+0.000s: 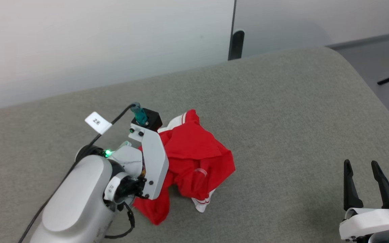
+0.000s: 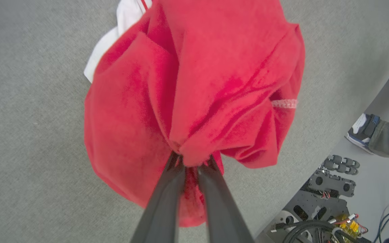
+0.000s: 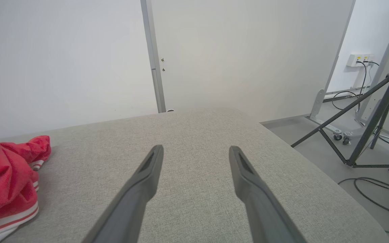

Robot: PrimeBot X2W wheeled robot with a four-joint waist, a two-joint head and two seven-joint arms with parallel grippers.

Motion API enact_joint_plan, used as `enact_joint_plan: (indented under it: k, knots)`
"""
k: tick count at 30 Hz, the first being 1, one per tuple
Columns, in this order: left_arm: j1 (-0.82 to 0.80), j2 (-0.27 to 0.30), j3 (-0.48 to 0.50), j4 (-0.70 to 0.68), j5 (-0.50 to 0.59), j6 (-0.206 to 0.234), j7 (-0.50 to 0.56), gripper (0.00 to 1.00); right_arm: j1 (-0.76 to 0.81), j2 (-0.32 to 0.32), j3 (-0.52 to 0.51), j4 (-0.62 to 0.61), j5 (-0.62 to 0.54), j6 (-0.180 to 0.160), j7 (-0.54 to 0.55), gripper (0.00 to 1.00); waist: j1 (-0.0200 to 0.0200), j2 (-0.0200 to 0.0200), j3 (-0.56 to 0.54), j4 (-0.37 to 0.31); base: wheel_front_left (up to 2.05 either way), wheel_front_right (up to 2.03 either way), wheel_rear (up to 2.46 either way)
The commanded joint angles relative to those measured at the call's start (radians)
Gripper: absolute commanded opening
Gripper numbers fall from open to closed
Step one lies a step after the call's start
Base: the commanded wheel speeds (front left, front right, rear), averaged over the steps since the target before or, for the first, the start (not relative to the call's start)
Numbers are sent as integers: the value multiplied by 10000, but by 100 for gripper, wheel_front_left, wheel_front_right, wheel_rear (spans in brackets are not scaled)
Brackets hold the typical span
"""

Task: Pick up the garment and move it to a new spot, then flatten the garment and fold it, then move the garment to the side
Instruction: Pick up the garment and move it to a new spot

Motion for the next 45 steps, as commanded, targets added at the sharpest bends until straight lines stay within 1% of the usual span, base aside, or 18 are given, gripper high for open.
enact_joint_plan:
  k: [1, 2, 5, 8, 9, 13, 18, 20, 27, 29, 31, 33, 35, 38, 40, 43, 44, 45]
  knots:
    - [71, -32, 72, 7, -6, -30, -174, 80, -43, -38, 6, 25, -74, -10, 27, 100, 0, 0, -336, 269, 0, 0, 0]
    - [87, -58, 117, 54, -80, 7, -214, 100, -15, -79, 20, 32, -88, -10, 41, 100, 0, 0, -450, 346, 0, 0, 0]
    - [107, 3, 150, -16, -111, -124, -405, 100, 122, -196, 55, -56, -138, -10, 194, 100, 0, 0, -808, 606, 0, 0, 0]
    - [168, 102, 231, -67, -9, -107, -733, 100, 230, -298, 112, -187, -97, -10, 295, 100, 0, 0, -1024, 908, 0, 0, 0]
    - [219, 126, 226, -127, 20, -169, -857, 100, 276, -334, 147, -220, -69, -10, 330, 100, 0, 0, -1091, 1009, 0, 0, 0]
    - [491, 301, 431, -334, 94, -241, -1624, 100, 397, -472, 390, -413, 91, -10, 300, 100, 0, 0, -1339, 1383, 0, 0, 0]
    - [1059, 313, 925, -560, 129, -259, -3327, 100, 674, -496, 568, -591, -13, -10, 177, 100, 0, 0, -1578, 1811, 0, 0, 0]
    - [1265, 332, 1052, -654, 251, -349, -4148, 100, 789, -517, 604, -606, -114, -10, 126, 100, 0, 0, -1640, 2001, 0, 0, 0]
    - [2259, 214, 1495, -697, 411, -713, -7375, 100, 955, -676, 845, -441, -284, -10, -83, 100, 0, 0, -1745, 2503, 0, 0, 0]
    - [2609, 221, 1645, -565, 521, -707, -8237, 100, 1052, -760, 925, -376, -429, -10, -141, 100, 0, 0, -1770, 2620, 0, 0, 0]
    - [3016, 95, 1835, -374, 358, -652, -8897, 100, 1086, -827, 1002, -333, -528, -10, -235, 100, 0, 0, -1797, 2708, 0, 0, 0]
    - [3295, 128, 1994, -219, 516, -606, -9553, 100, 1102, -858, 956, -265, -558, -10, -290, 100, 0, 0, -1810, 2796, 0, 0, 0]
    - [3679, 58, 2172, -25, 453, -541, -10150, 100, 1108, -901, 922, -238, -624, -10, -335, 100, 0, 0, -1831, 2863, 0, 0, 0]
    - [4162, 37, 2436, 175, 389, -569, -11057, 100, 1208, -889, 809, -217, -645, -10, -403, 100, 0, 0, -1861, 2958, 0, 0, 0]
    - [4502, 46, 2607, 351, 356, -517, -11541, 100, 1256, -890, 687, -222, -690, -10, -422, 100, 0, 0, -1884, 3010, 0, 0, 0]
    - [4948, 161, 2818, 662, 380, -573, -12243, 100, 1351, -869, 469, -231, -701, -10, -465, 100, 0, 0, -1916, 3065, 0, 0, 0]
    - [4948, 161, 2818, 662, 380, -573, -12243, 100, 1351, -869, 469, -231, -701, -10, -465, 100, 0, 0, -1916, 3065, 0, 0, 0]
    - [5160, 148, 2945, 828, 390, -448, -12531, 100, 1388, -864, 328, -284, -730, -10, -484, 100, 0, 0, -1942, 3090, 0, 0, 0]
